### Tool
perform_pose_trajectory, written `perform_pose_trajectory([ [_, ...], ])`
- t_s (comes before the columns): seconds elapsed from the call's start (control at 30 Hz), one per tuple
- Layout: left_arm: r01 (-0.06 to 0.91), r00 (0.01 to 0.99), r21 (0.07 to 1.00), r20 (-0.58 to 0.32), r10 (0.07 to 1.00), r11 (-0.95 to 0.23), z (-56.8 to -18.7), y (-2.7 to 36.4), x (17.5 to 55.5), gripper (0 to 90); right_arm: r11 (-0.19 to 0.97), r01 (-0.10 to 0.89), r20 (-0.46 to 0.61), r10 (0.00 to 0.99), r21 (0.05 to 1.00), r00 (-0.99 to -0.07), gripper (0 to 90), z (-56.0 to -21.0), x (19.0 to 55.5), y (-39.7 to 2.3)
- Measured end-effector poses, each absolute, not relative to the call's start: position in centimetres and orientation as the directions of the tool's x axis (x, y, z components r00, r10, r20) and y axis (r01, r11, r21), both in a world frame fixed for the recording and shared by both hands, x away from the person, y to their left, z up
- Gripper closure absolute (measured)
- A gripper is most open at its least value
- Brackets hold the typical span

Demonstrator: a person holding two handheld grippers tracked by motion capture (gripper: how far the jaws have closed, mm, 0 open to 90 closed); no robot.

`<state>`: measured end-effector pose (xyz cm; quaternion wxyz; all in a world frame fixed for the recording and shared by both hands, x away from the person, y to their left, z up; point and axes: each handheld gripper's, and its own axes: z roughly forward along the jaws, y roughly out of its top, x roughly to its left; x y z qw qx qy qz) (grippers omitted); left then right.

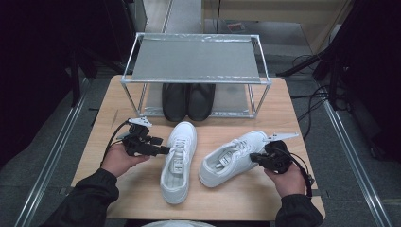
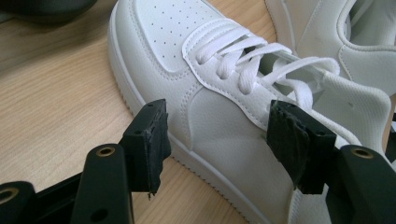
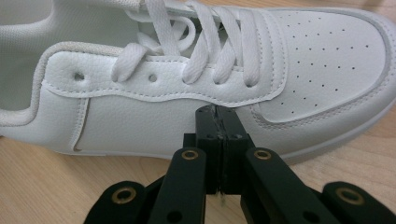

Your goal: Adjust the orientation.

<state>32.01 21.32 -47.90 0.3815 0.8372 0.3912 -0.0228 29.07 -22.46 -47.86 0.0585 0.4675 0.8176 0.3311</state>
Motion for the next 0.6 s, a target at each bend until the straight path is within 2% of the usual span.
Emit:
perform_pose_trajectory([
  [0.6,0.683,0.677,0.616,-0.333,0.656,-0.392,-48.2,22.4,30.8,38.5,0.362,0.71,0.207,0.789,0.605,-0.579,90.0,-48.0,31.5,-21.3],
])
